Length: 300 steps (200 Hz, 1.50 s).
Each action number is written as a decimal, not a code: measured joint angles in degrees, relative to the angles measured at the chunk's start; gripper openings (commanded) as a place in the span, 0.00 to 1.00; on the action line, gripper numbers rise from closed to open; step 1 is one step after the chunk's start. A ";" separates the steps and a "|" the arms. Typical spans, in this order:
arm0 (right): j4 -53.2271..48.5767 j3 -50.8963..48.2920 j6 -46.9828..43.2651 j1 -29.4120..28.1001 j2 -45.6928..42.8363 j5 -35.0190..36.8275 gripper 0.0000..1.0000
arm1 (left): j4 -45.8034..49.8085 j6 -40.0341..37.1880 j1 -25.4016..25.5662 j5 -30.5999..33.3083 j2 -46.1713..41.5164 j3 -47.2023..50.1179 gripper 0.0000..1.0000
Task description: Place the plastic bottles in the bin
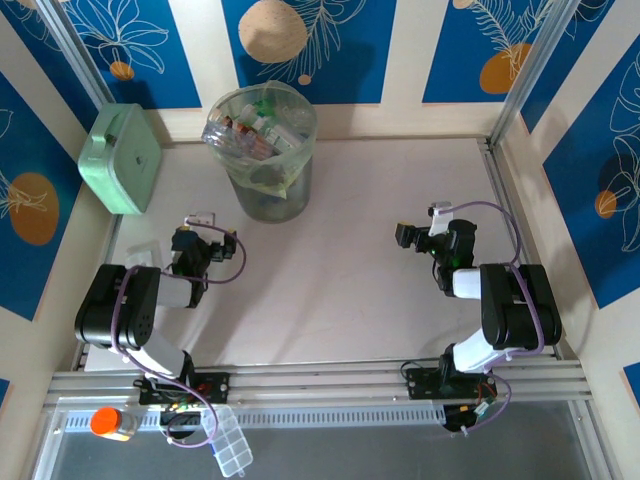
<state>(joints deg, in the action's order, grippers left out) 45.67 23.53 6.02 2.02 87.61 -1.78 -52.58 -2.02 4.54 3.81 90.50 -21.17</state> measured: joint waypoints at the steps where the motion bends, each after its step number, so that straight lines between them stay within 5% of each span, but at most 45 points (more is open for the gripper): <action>1: 0.02 0.00 0.00 0.00 0.00 -0.02 0.99 | 0.00 0.00 -0.02 -0.02 0.00 0.00 0.99; 300: -0.02 0.00 0.00 0.35 0.00 -0.90 0.99 | -0.02 0.00 -0.04 -0.83 0.00 0.00 0.99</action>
<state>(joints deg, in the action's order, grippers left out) 45.65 23.53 6.02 2.37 87.61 -2.68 -52.60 -2.02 4.49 2.98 90.50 -21.17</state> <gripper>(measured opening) 0.988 0.994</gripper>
